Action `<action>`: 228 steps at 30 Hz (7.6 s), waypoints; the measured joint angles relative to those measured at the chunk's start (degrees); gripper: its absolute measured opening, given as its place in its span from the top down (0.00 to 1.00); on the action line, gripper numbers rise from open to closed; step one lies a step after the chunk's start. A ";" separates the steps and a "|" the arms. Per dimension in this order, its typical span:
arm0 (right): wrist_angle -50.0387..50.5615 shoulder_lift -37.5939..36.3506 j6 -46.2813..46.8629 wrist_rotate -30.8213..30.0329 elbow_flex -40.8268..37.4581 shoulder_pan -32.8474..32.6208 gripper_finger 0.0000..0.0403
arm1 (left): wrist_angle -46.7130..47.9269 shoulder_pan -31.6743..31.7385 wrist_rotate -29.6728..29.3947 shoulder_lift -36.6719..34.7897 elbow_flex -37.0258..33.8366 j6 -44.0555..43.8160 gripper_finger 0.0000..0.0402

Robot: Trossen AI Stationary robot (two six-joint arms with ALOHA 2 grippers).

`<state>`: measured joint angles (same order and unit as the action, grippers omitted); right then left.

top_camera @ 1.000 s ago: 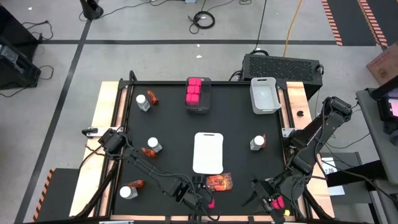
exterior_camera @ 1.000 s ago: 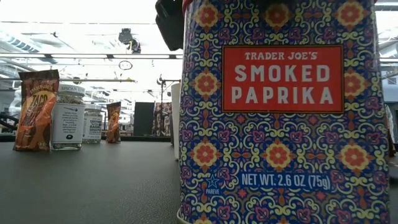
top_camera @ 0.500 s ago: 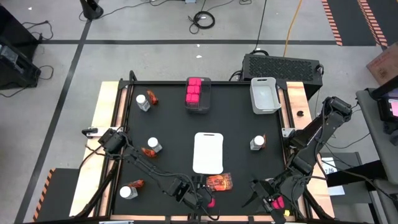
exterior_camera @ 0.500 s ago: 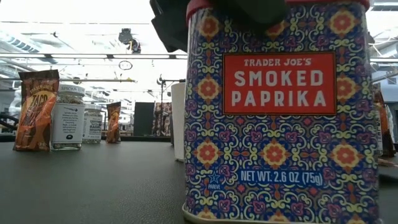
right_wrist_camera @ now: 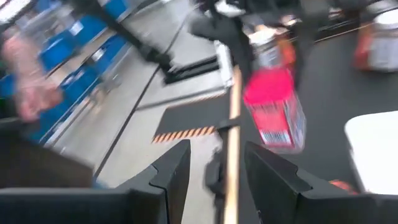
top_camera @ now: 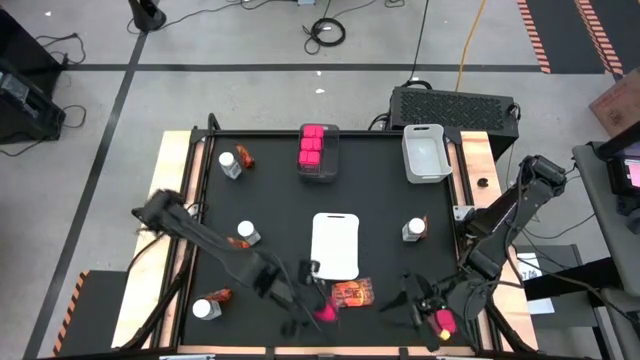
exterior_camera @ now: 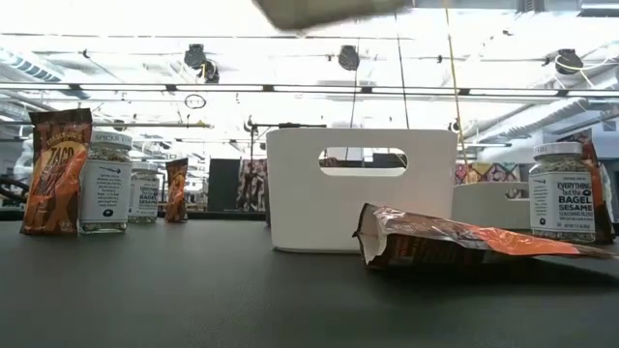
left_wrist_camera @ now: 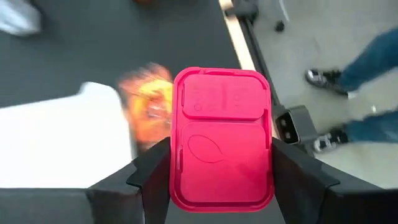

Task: Sort spices by type
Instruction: Put the red seasoning can into the black bin

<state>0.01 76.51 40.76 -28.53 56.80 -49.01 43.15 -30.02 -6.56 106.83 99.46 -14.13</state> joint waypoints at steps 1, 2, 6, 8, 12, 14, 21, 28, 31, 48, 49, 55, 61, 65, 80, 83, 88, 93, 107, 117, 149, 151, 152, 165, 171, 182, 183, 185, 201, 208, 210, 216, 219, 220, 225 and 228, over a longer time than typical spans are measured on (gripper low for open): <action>-0.10 0.00 1.09 -1.66 0.00 0.49 0.64 | 1.47 0.63 -0.41 -2.13 0.00 0.15 0.45; -0.13 0.00 2.01 -3.08 0.00 0.91 0.64 | 2.94 1.44 -0.76 -4.14 0.03 0.12 0.45; -0.04 -0.02 3.22 -6.16 0.00 3.92 0.64 | 7.93 5.64 -4.17 -10.69 0.07 0.08 0.45; 0.00 -0.14 0.71 -5.91 0.00 6.14 0.64 | 9.50 8.32 -5.70 -13.11 0.07 0.03 0.45; 0.00 -1.26 -7.15 -5.55 0.00 11.50 0.64 | 10.81 15.38 -6.26 -15.94 0.07 1.33 0.45; 0.13 -2.75 -11.69 -2.92 0.00 14.93 0.64 | 10.92 19.36 -6.22 -16.19 0.07 3.31 0.45; 8.17 -12.78 -31.15 11.05 0.02 32.83 0.64 | 7.13 35.15 -5.84 -14.55 0.02 -0.77 0.45; 12.28 -20.48 -46.70 11.43 0.02 56.38 0.64 | 2.72 45.35 -6.09 -11.54 -0.02 -18.01 0.45; 12.39 -21.27 -46.62 18.00 0.02 64.83 0.64 | 2.39 47.24 -6.84 -10.19 -0.02 -22.76 0.45; 10.39 -14.71 -43.57 27.65 0.00 81.28 0.64 | -7.96 54.81 3.13 1.82 0.00 -27.42 0.43; 10.16 -14.98 -43.58 28.25 0.00 82.01 0.64 | -7.88 55.31 3.25 1.90 0.00 -27.59 0.43; 9.11 -14.82 -45.34 36.37 0.00 88.37 0.64 | -9.23 56.63 1.44 1.24 0.00 -29.78 0.43; 4.61 -12.90 -44.92 48.71 0.02 94.02 0.67 | -7.61 58.53 -1.51 1.93 0.04 -33.65 0.43; 4.76 -11.22 -45.52 53.11 0.02 96.22 0.80 | -8.40 59.00 -1.75 4.00 0.01 -37.16 0.43; 9.35 3.91 -42.83 56.95 0.00 97.69 1.00 | -7.72 58.41 -6.38 7.21 0.00 -42.41 0.43; 8.40 4.63 -42.47 56.93 0.00 97.69 1.00 | -8.30 58.41 -8.82 7.21 0.00 -42.40 0.43; 7.91 4.45 -42.47 56.93 0.02 97.67 1.00 | -9.26 58.24 -8.01 9.02 -0.03 -42.11 0.43; 7.94 4.37 -42.26 56.95 0.02 97.67 1.00 | -9.85 57.86 -7.72 11.32 -0.02 -42.30 0.43; 8.15 4.35 -42.08 57.12 0.02 96.45 1.00 | -10.36 57.58 -12.75 12.83 0.04 -40.91 0.43; 8.18 4.33 -42.10 57.17 0.02 96.14 1.00 | -12.66 57.36 -11.36 13.83 0.00 -40.92 0.43; 8.48 4.28 -42.97 57.41 0.02 96.14 1.00 | -14.76 58.00 -8.89 12.85 0.00 -34.04 0.37; 8.48 4.24 -42.97 58.05 0.02 96.15 1.00 | -16.04 58.19 -4.76 11.23 0.00 -28.13 0.37; 8.50 4.10 -42.95 58.82 0.02 96.18 1.00 | -16.36 58.23 -3.05 10.34 0.05 -24.86 0.37; 8.37 0.69 -39.66 60.30 0.00 96.14 1.00 | -8.18 56.47 7.51 10.59 0.00 -6.28 0.58; 8.48 0.66 -36.99 60.19 0.00 95.95 1.00 | -6.18 56.57 7.01 10.64 0.00 4.14 0.88; 8.46 0.66 -35.59 60.08 0.00 93.23 1.00 | -6.13 56.63 8.01 11.33 0.00 20.66 0.99; 8.46 0.66 -35.48 59.97 0.00 92.99 1.00 | -6.33 56.59 7.93 11.29 0.02 21.97 0.99; 8.46 0.66 -35.39 59.86 0.00 92.68 1.00 | -6.21 56.57 7.82 11.30 0.02 23.69 0.99; 8.76 0.66 -34.95 56.66 -0.03 91.61 1.00 | -5.82 56.75 5.36 14.63 0.02 30.16 1.00; 8.31 0.66 -35.26 55.10 -0.02 91.64 1.00 | -7.98 56.67 1.16 14.70 0.02 30.09 1.00; 8.33 0.66 -35.36 55.12 -0.02 91.64 1.00 | -7.96 57.00 1.13 14.70 0.02 30.12 1.00; 8.62 0.66 -35.39 55.17 -0.02 91.64 1.00 | -7.91 57.88 0.93 15.69 0.00 30.05 1.00; 8.51 0.63 -35.40 55.45 0.00 91.62 1.00 | -10.29 57.84 0.08 15.52 0.00 29.92 1.00; 8.55 0.63 -35.39 55.45 0.00 91.62 1.00 | -10.49 57.80 -0.29 15.37 0.00 29.92 1.00; 8.63 0.63 -35.41 55.71 0.00 91.14 1.00 | -7.84 57.49 0.08 13.76 0.00 29.48 1.00; 8.65 0.59 -35.67 55.88 0.00 89.72 1.00 | -4.88 56.70 0.04 11.08 0.00 27.02 1.00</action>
<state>8.66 77.10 5.09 27.35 56.80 40.71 38.26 26.68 -6.53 117.91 99.46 12.89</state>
